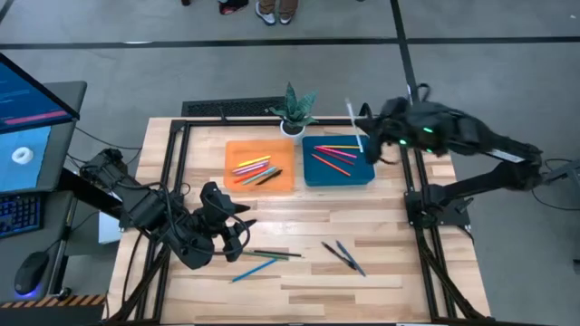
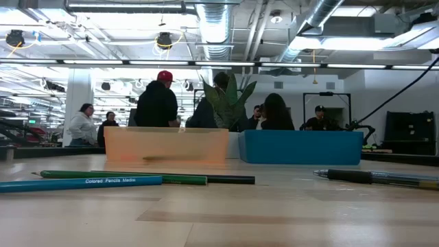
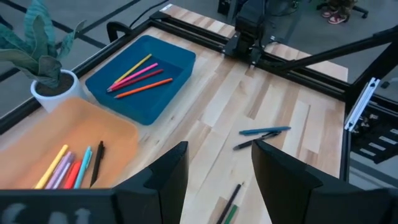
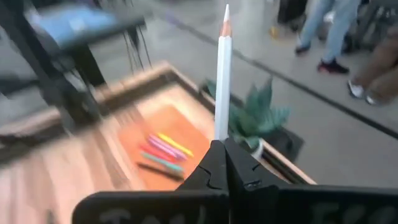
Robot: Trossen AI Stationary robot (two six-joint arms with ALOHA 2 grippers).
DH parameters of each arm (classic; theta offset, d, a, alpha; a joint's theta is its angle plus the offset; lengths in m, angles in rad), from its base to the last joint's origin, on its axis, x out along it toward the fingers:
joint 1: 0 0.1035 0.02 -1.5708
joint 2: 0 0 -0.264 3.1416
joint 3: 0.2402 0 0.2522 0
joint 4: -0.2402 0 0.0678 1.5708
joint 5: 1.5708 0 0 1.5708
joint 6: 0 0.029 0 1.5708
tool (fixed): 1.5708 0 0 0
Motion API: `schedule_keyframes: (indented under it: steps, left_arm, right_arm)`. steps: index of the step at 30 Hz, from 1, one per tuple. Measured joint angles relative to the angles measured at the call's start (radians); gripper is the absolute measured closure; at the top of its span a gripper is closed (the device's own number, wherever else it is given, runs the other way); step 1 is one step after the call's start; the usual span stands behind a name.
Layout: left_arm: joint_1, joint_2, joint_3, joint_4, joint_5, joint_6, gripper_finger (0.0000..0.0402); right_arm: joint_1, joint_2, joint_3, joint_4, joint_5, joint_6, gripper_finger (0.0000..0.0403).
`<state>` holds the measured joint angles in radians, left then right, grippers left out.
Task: Sort pens & pencils
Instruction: Put the white pencil into the blue bin
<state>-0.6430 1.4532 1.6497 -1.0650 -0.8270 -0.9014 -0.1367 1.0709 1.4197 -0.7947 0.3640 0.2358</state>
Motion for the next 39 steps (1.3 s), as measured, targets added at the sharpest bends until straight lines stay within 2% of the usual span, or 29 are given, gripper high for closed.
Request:
schedule_keyframes:
  steps: [3, 8, 15, 21, 28, 39]
  left_arm:
    - [0.009, 0.0, 0.0, -0.001, 0.0, 0.0, 0.0235]
    - [0.028, 0.0, 0.0, 0.0, 0.0, -0.001, 0.0235]
    - [0.036, 0.0, 0.0, -0.001, 0.003, -0.023, 0.0235]
    - [0.036, 0.0, 0.0, -0.002, 0.008, -0.046, 0.0235]
    - [0.036, 0.0, 0.0, -0.002, 0.009, -0.049, 0.0235]
    - [0.037, 0.0, 0.0, -0.001, 0.01, -0.052, 0.0235]
  right_arm:
    - [-0.107, 0.08, 0.0, -0.029, -0.1, -0.071, 0.0401]
    - [-0.237, 0.232, 0.0, -0.039, -0.2, -0.223, 0.0401]
    - [-0.327, 0.444, 0.0, -0.068, -0.265, -0.382, 0.0401]
    - [-0.367, 0.561, -0.09, -0.04, -0.338, -0.42, 0.0401]
    - [-0.376, 0.616, -0.247, 0.023, -0.349, -0.441, 0.0401]
    - [-0.369, 0.753, -0.282, 0.048, -0.341, -0.472, 0.0386]
